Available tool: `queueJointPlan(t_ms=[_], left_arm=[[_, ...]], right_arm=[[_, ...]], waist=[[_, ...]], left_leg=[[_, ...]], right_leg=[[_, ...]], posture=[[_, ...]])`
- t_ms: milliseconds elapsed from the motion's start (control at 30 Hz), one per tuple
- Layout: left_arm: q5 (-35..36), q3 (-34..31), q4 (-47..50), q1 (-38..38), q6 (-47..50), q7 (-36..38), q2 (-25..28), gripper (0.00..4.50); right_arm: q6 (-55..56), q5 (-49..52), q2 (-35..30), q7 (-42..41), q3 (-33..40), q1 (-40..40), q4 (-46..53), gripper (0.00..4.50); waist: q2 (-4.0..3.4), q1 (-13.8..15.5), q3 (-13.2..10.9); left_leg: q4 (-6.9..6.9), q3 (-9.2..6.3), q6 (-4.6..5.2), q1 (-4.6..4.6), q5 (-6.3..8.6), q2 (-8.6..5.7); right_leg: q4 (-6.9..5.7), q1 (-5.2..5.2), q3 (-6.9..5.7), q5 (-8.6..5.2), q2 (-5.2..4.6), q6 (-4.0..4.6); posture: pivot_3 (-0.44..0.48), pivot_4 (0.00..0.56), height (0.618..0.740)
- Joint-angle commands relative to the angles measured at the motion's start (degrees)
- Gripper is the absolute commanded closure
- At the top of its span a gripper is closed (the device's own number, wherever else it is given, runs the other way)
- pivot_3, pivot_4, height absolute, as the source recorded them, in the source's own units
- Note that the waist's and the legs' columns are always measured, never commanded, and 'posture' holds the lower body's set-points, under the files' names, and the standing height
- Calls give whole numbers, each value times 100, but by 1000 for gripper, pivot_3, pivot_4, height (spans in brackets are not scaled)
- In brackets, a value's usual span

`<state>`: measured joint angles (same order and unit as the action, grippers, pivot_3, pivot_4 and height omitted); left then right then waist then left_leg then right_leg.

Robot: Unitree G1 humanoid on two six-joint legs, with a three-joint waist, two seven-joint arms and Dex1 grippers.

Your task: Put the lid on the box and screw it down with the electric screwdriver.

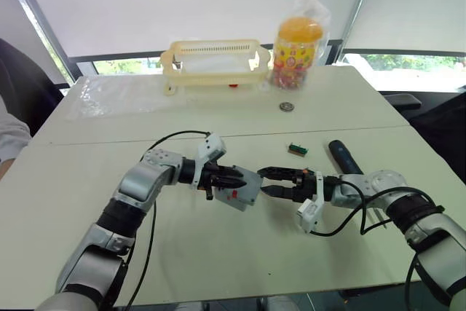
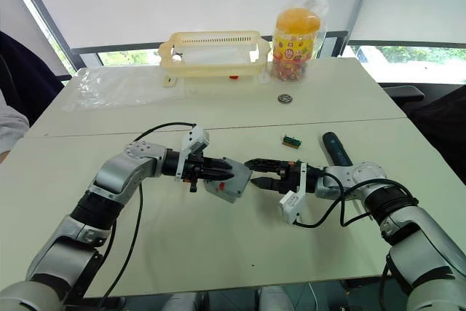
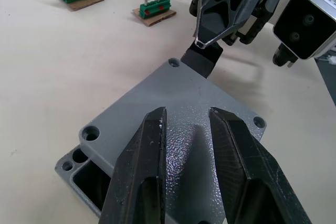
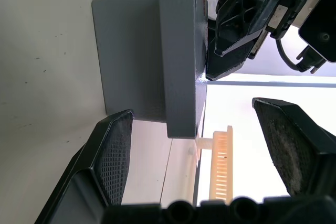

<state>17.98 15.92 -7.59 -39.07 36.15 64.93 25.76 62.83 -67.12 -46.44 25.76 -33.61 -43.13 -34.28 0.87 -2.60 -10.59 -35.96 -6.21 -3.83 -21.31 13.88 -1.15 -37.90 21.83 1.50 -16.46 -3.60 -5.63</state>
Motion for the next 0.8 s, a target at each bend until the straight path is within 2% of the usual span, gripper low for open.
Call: queueJointPlan(t_ms=[33, 200, 367, 433, 500, 533, 567, 667, 733, 800], left_arm=[[-256, 239, -275, 300, 133, -115, 79, 3255], [-288, 216, -363, 293, 64, -148, 116, 3255], [-269, 201, -348, 278, 40, -124, 149, 3255], [-260, 194, -344, 264, 24, -120, 153, 3255], [-251, 184, -353, 241, 12, -109, 154, 3255], [-249, 181, -357, 232, 6, -104, 154, 3255], [-250, 180, -360, 223, -8, -95, 155, 3255], [-268, 190, -373, 205, -53, -74, 161, 3255], [-278, 190, -388, 191, -77, -68, 165, 3255], [-278, 195, -396, 177, -97, -50, 168, 3255]], right_arm=[[22, 248, -69, -81, 120, 24, 204, 578], [7, 414, -170, -221, 185, 213, 215, 578], [-108, 1213, -309, -693, 497, 618, 164, 578], [-241, 1686, -356, -927, 722, 844, 163, 1089], [-324, 2163, -403, -1234, 930, 1116, 382, 1794], [-384, 2558, -382, -1480, 1024, 1262, 506, 2448], [-539, 3164, -336, -1840, 1104, 1446, 729, 2886], [-1693, 5524, -116, -3283, 1216, 2097, 1741, 4410], [-2808, 6816, -28, -4226, 1195, 2501, 2623, 4467], [-3756, 7602, 53, -4872, 1120, 2836, 3499, 4467]], waist=[[0, 2, 0], [0, 5, 0], [0, 5, 0], [0, 3, 0], [0, 7, 0], [0, 8, 0], [0, 8, 0], [2, -2, -1], [1, 7, -1], [0, 20, -1]], left_leg=[[0, 0, 0, 0, 0, 0], [-1, 0, 0, 0, 0, 0], [-1, 0, 0, 0, 0, 0], [-1, 0, 0, 1, 0, 0], [-1, 0, 1, 1, 0, 0], [-1, 0, 1, 0, 0, 0], [-1, 0, 1, 0, 0, 0], [-3, -1, 3, 3, 2, 4], [-4, -6, 4, 6, 3, 6], [-7, -12, 5, 4, 3, 6]], right_leg=[[0, 0, 0, 0, 0, 0], [0, -1, 0, 0, -1, 0], [0, -2, 0, 0, -1, 1], [1, -4, 0, 0, -1, 0], [1, -5, 0, 0, -1, 0], [1, -5, 0, 0, -2, 0], [2, -5, 0, 0, -2, 0], [4, -11, -1, 1, 0, -3], [4, -17, -4, 1, 1, -3], [6, -20, -9, 1, 0, -4]], posture=[[0, 150, 740], [0, 150, 740], [0, 150, 740], [0, 150, 740], [0, 150, 740], [0, 150, 740], [0, 150, 740], [0, 150, 740], [0, 150, 740], [0, 150, 740]])
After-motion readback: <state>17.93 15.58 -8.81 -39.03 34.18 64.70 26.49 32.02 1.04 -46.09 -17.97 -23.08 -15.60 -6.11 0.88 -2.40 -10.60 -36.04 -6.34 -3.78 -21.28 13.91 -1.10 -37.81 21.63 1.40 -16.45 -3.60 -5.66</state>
